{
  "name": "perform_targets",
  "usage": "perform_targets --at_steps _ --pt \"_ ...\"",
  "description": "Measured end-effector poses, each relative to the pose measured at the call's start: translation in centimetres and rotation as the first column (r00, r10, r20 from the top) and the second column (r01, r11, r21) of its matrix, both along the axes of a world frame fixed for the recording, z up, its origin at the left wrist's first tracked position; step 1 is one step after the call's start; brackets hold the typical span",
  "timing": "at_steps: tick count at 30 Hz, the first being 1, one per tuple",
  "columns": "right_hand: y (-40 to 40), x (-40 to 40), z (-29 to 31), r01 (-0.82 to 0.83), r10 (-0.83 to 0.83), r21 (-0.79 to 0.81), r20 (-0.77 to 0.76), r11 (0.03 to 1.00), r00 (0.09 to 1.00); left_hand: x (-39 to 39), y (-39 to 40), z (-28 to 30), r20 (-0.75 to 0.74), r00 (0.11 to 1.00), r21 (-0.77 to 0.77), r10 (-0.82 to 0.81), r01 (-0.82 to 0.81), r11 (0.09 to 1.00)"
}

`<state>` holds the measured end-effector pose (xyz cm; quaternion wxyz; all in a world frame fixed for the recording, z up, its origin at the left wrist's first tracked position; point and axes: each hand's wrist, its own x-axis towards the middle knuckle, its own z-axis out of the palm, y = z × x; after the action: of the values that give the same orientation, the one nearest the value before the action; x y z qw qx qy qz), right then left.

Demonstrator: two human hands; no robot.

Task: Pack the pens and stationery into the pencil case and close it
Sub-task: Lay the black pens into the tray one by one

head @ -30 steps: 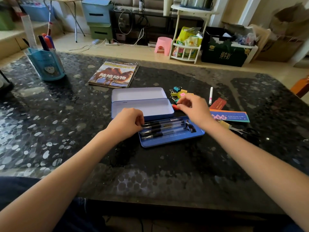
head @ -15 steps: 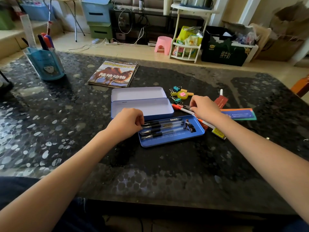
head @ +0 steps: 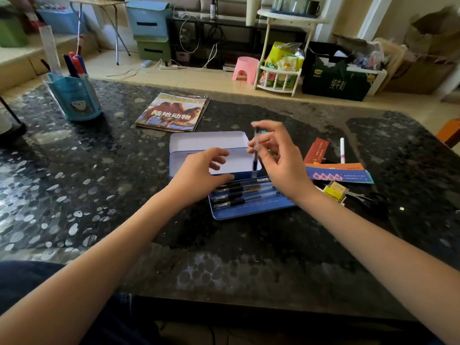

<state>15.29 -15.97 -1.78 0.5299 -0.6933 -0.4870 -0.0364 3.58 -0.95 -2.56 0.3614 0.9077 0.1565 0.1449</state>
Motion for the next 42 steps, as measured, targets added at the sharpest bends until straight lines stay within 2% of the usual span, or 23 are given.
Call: perform_targets --at_steps 3,6,8,10,13,17,19,24,27,31,36,39,42 --pt "0.4 -1.2 0.4 -0.008 0.064 0.196 -0.281 0.981 0.958 0.2 -0.8 0.1 -0.045 0.997 -0.172 -0.058 0.05 0.984" --pt "0.7 -1.7 0.3 0.094 0.081 0.262 -0.586 0.96 0.806 0.1 -1.1 0.1 -0.044 0.997 -0.295 -0.056 0.04 0.955" --pt "0.5 -1.5 -0.3 0.141 0.052 0.233 -0.665 0.962 0.745 -0.1 -1.1 0.4 -0.05 0.998 -0.412 -0.029 0.006 0.911" --pt "-0.1 -0.9 -1.1 0.135 0.018 0.173 -0.675 0.976 0.738 -0.3 -0.7 0.6 -0.056 0.998 -0.388 -0.009 -0.014 0.921" --pt "-1.6 0.1 -1.9 0.097 -0.074 0.008 -0.583 0.995 0.809 -0.6 -0.2 0.9 -0.042 0.999 -0.165 -0.009 0.002 0.986" --pt "-3.8 0.6 -2.0 0.036 -0.116 -0.283 -0.272 0.958 0.955 -1.0 -0.8 1.0 -0.13 0.986 -0.052 -0.105 0.099 0.994" --pt "-4.5 0.6 -2.1 0.02 -0.085 -0.379 -0.155 0.925 0.984 -1.0 -1.1 0.8 -0.189 0.971 -0.005 -0.147 0.148 0.989" --pt "-4.6 0.3 -3.2 -0.047 0.043 -0.571 -0.02 0.819 0.999 -1.2 -1.5 -0.2 -0.347 0.925 0.129 -0.155 0.211 0.969" --pt "-4.5 0.4 -3.3 -0.033 0.062 -0.594 0.028 0.804 0.998 -1.4 -1.7 -0.3 -0.372 0.914 0.14 -0.164 0.23 0.963" --pt "-4.4 1.4 -3.3 0.0 0.059 -0.575 0.084 0.818 0.995 -1.3 -1.8 -0.2 -0.3 0.944 0.15 -0.141 0.193 0.97" --pt "-3.9 4.9 -1.9 0.258 -0.155 -0.509 0.236 0.821 0.959 -0.9 -2.4 -0.3 -0.304 0.947 0.208 -0.102 0.17 0.963" --pt "-3.3 8.1 -1.4 0.426 -0.248 -0.596 0.36 0.68 0.899 -1.0 -2.5 -0.3 -0.313 0.946 0.257 -0.08 0.165 0.952" --pt "-3.0 10.1 -1.0 0.501 -0.222 -0.758 0.449 0.417 0.866 -1.1 -2.3 -0.4 -0.295 0.954 0.265 -0.061 0.143 0.954"
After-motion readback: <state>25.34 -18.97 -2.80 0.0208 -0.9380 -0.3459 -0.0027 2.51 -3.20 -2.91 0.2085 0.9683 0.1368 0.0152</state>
